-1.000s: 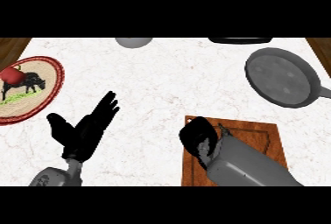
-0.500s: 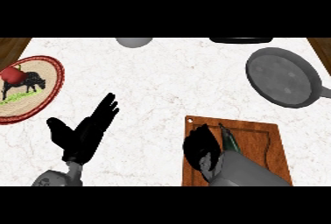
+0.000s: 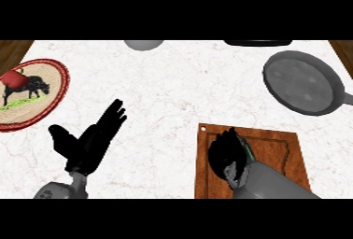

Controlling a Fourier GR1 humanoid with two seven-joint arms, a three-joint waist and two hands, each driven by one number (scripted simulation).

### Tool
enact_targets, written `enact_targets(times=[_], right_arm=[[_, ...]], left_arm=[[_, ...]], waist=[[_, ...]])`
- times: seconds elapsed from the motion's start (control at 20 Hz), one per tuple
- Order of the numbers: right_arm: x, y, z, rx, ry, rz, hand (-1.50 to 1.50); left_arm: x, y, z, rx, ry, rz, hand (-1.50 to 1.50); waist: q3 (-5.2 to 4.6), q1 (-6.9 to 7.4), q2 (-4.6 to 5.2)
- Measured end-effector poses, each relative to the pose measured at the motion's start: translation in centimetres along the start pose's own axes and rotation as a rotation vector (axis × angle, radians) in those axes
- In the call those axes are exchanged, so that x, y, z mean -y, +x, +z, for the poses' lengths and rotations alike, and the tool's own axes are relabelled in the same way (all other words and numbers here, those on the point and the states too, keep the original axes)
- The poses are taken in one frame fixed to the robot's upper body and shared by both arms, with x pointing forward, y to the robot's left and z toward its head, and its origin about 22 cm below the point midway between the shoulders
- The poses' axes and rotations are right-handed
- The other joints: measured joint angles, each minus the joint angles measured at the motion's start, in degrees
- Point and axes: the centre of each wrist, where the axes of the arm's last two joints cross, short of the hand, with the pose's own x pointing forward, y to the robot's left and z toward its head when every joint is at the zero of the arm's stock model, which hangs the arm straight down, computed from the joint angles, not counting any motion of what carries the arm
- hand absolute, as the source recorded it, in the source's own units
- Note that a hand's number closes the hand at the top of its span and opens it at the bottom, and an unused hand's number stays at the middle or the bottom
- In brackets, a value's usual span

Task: Pick the eggplant from the cutting board and place it in the pan

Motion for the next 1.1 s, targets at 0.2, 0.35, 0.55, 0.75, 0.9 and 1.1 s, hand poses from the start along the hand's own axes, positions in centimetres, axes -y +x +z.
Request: enact_targets(times=[0.2,0.35,0.55,0.75,0.9,1.1], right_arm=[[-0.8,-0.4,-0.7,-0.021,0.011,0.008,-1.50],[-0.9,-1.2,-1.0,-0.028,0.004,0.014,1.50],[-1.4,-1.7,-1.5,-0.001,-0.063,0.026,1.50],[-1.6,-1.4,-2.2,0.013,-0.131,0.084,1.50],[-1.8,-1.9,-2.7,0.041,-0.183,0.109,1.50],[-2.9,-3.0,-2.7,0.047,-0.286,-0.009,1.50]], left_arm=[[-0.3,0.1,0.1,0.002,-0.002,0.004,0.00],[0.2,-0.4,0.5,-0.003,0.003,0.001,0.00],[0.4,-0.6,-0.2,0.001,0.005,-0.003,0.00],[0.8,-0.1,-0.5,0.004,-0.003,0.000,0.00],[0.7,0.0,-0.2,0.002,-0.005,0.000,0.00],[0.1,0.4,0.0,0.001,0.007,-0.002,0.00]], waist=[[0.00,0.09,-0.04],[0.01,0.18,-0.06],[-0.06,0.35,-0.16],[-0.18,0.46,-0.31],[-0.16,0.55,-0.40],[-0.12,-0.07,-0.45]])
